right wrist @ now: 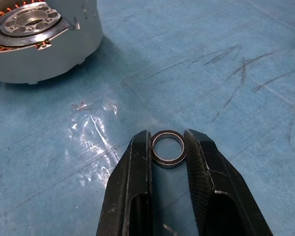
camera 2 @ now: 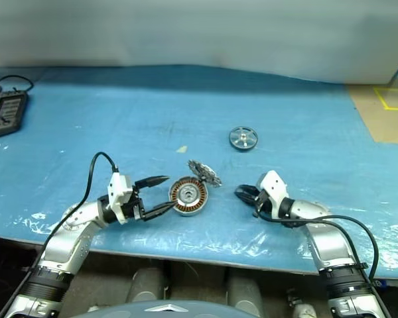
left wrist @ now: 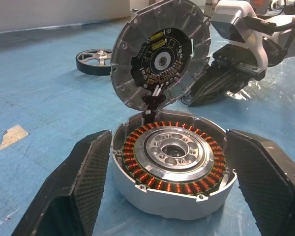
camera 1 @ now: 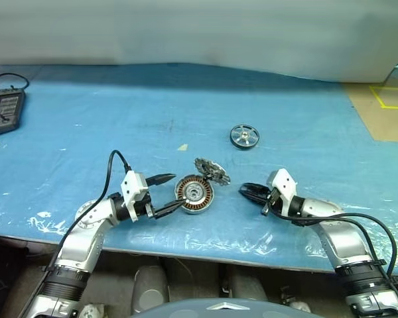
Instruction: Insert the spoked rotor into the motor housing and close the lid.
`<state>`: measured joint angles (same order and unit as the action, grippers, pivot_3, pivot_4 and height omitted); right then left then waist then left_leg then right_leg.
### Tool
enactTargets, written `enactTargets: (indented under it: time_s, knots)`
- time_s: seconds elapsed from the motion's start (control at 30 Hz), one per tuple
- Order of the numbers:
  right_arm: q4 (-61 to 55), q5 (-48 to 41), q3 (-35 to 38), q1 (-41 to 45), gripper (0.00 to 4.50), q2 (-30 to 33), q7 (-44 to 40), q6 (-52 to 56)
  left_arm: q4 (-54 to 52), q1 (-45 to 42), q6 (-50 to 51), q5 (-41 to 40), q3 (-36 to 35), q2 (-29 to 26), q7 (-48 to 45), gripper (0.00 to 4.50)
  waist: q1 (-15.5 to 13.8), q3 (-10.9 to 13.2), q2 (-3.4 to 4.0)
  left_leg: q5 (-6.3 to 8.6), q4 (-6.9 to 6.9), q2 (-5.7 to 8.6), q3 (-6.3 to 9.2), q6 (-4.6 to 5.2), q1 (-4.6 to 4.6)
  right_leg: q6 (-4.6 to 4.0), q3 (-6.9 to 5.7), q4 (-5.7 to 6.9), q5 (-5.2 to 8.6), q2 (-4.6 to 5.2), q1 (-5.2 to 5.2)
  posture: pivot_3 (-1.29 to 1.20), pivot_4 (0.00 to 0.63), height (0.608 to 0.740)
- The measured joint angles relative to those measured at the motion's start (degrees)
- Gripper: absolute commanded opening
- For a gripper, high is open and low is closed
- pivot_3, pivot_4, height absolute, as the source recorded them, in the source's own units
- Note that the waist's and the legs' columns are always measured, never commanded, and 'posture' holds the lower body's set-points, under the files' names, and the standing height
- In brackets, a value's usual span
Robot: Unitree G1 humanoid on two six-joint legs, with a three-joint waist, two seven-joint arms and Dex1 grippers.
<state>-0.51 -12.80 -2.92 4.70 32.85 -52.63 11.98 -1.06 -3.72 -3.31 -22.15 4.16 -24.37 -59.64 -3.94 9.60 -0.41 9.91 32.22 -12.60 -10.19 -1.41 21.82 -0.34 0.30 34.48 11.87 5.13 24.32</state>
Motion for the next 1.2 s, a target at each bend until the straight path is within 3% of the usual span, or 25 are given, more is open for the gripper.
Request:
enactTargets:
  time_s: [0.23,0.37,0.53,0.7,1.2]
  knots:
    - [-13.34,-5.02,-2.72,-1.7,0.56,13.31,-14.66,5.69,1.58,-0.26,-0.9,-0.02,-0.02,-0.25,-1.67,3.89,-0.1,0.03,0.05,0.0,-0.02,-0.02,0.01,0.0,0.0,0.07,0.0,-0.03,0.04,0.0,0.0,0.0,0.15,0.74]
    - [-17.13,-6.64,-5.39,-0.55,0.56,14.26,-17.6,8.48,2.69,-0.56,-1.34,0.02,-0.07,-0.47,-2.51,3.89,-0.02,0.03,0.06,0.0,-0.02,-0.03,0.01,0.01,-0.03,0.11,0.01,0.03,0.07,-0.01,0.02,0.0,0.15,0.74]
    - [-20.34,-8.12,-7.64,5.95,0.56,10.71,-16.42,11.71,3.22,-0.68,-1.89,0.16,-0.21,-0.71,-2.79,3.89,-0.07,0.03,0.05,0.0,0.03,-0.04,0.01,0.0,-0.03,0.06,0.0,0.09,0.04,-0.01,0.02,0.0,0.15,0.74]
    - [-17.92,-6.86,-12.03,12.63,0.56,1.26,-10.24,13.36,3.39,-0.04,-3.53,0.59,-0.31,-0.88,-2.84,3.89,-0.04,0.02,0.06,0.0,0.03,-0.03,0.0,-0.01,0.03,-0.1,0.0,0.16,0.01,-0.01,0.11,0.0,0.15,0.74]
    - [-0.87,-2.93,-13.43,17.05,0.56,-5.1,-8.46,5.71,3.13,1.36,-3.89,0.87,-0.48,-1.15,-1.64,3.89,0.04,0.03,0.05,0.01,0.07,-0.04,0.0,-0.04,0.05,-0.14,-0.02,0.22,0.04,-0.01,0.1,0.0,0.15,0.74]
